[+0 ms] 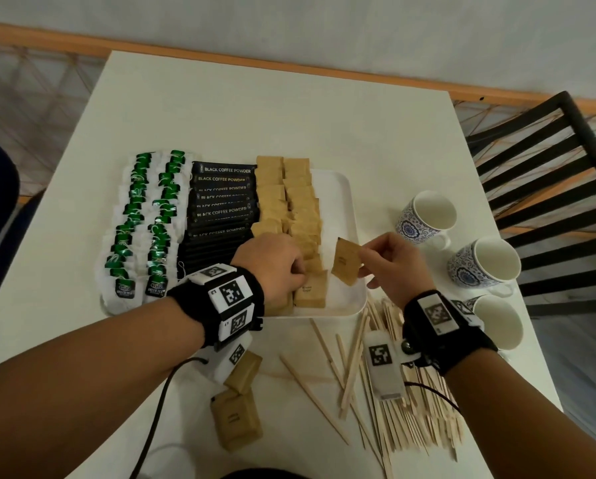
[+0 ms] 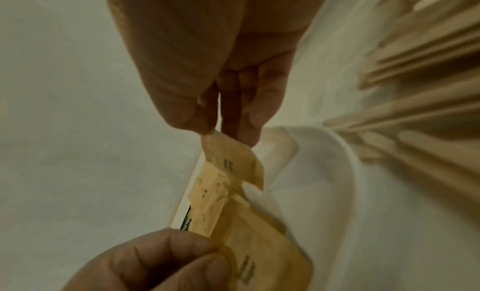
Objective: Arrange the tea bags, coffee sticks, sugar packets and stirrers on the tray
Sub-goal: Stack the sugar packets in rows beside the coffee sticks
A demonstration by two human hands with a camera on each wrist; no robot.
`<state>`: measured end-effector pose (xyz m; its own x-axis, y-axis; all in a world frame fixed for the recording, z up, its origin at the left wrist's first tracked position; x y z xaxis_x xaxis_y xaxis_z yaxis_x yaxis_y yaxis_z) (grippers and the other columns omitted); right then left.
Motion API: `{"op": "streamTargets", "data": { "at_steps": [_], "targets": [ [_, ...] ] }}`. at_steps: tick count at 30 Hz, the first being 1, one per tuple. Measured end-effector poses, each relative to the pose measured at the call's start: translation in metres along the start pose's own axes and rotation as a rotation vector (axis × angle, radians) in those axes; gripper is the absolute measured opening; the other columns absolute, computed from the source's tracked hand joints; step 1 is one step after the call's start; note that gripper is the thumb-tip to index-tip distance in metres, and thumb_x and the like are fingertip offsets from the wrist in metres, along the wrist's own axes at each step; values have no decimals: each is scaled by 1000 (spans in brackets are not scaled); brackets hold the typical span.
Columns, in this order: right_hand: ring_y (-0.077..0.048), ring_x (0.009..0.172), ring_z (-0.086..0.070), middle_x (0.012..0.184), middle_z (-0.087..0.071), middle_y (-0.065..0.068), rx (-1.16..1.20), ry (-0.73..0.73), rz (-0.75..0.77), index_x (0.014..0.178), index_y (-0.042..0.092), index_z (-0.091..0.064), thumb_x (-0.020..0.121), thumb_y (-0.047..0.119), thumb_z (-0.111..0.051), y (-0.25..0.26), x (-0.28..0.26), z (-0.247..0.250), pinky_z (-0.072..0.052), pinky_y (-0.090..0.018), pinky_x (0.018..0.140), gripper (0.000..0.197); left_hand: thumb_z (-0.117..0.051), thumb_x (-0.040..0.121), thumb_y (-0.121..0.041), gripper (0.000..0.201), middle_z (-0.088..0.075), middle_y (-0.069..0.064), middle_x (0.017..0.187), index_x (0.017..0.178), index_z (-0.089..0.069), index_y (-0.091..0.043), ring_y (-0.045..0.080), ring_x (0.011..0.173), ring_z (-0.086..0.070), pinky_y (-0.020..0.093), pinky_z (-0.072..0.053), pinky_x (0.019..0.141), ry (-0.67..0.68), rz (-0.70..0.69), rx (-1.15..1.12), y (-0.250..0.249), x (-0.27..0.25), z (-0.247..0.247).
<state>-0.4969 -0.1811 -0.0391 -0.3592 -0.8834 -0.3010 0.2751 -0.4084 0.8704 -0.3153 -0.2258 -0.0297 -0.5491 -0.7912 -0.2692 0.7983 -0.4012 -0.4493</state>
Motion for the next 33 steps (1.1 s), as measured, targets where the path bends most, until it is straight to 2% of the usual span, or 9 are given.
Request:
{"op": "streamTargets", "data": {
  "at_steps": [3, 7, 13, 17, 21, 23, 26, 29, 33],
  "targets": [
    [-17, 60, -65, 71, -68, -6, 62, 7, 24, 81, 17, -57, 85, 1, -58, -1, 0, 4, -51, -27, 48, 17, -65, 85, -36, 11, -43, -19, 69, 81, -73, -29, 6, 76, -49, 22, -39, 65, -14, 18, 15, 0, 5, 3],
    [-11, 62, -59, 72, -68, -1, 77, 93, -25, 78, 16, -71, 87, -9, -46, -8, -2, -11, -53, -24, 57, 36, -65, 85, -37, 11, -51, -16, 77, 81, -72, -30, 9, 79, -53, 24, -41, 65, -34, 41, 42, 2, 8, 5],
    [-16, 84, -68, 90, -72, -1, -27, 99, 0, 93, 23, -74, 81, -5, -61, -20, -1, -14, -54, -26, 81, 33, -63, 85, -41, 14, -49, -13, 83, 83, -71, -30, 9, 81, -48, 25, -42, 67, -35, 31, 75, 2, 8, 4],
    [1, 72, -59, 86, -61, 10, -407, 72, 240, 99, 21, -75, 78, 17, -75, -1, -3, -11, -44, -9, 71, 21, -63, 86, -40, 14, -48, -12, 84, 84, -71, -29, 9, 81, -46, 25, -40, 67, -39, 33, 71, 3, 8, 3],
    [-2, 68, -54, 85, -53, 9, -504, -78, 370, 87, 24, -76, 80, 24, -74, 12, -4, 5, -36, -8, 64, 7, -63, 86, -40, 12, -48, -12, 88, 84, -68, -30, 10, 85, -47, 25, -40, 70, -48, 35, 70, 4, 9, 3],
    [-3, 66, -55, 83, -59, 9, -348, -101, 290, 80, 26, -74, 79, 19, -75, 9, -3, 11, -39, -8, 63, 7, -63, 86, -40, 11, -49, -11, 90, 84, -67, -30, 11, 89, -49, 26, -41, 72, -48, 45, 59, 7, 9, 2],
    [-6, 56, -59, 68, -69, 5, -8, 94, 5, 76, 20, -70, 80, 8, -72, -9, -12, -12, -43, -14, 53, 13, -61, 86, -41, 12, -52, -9, 96, 87, -65, -30, 13, 92, -50, 28, -42, 74, -36, 54, 71, 9, 8, 0],
    [-12, 56, -63, 67, -69, 0, -112, 230, -106, 75, 16, -66, 81, 12, -72, -24, -22, -38, -47, -19, 47, 10, -60, 87, -38, 11, -54, -7, 99, 90, -66, -29, 16, 96, -52, 31, -45, 78, -23, 49, 72, 7, 8, 0],
    [-12, 66, -67, 64, -70, 3, -442, 234, -82, 71, 22, -64, 78, 19, -65, -27, -19, -46, -57, -31, 72, 8, -59, 89, -35, 10, -53, -9, 97, 84, -66, -30, 15, 97, -53, 33, -48, 82, -41, 53, 39, 9, 8, 2]
  ]
}}
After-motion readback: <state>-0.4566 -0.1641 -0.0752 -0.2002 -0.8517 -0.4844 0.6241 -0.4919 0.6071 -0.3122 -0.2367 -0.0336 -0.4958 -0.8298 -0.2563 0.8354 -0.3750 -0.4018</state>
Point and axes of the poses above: each hand's wrist, its own x-axis towards the middle knuckle, its own z-axis out of the back of the hand, y = z × x, the point moved 9 cm from there along x, towards the middle knuckle
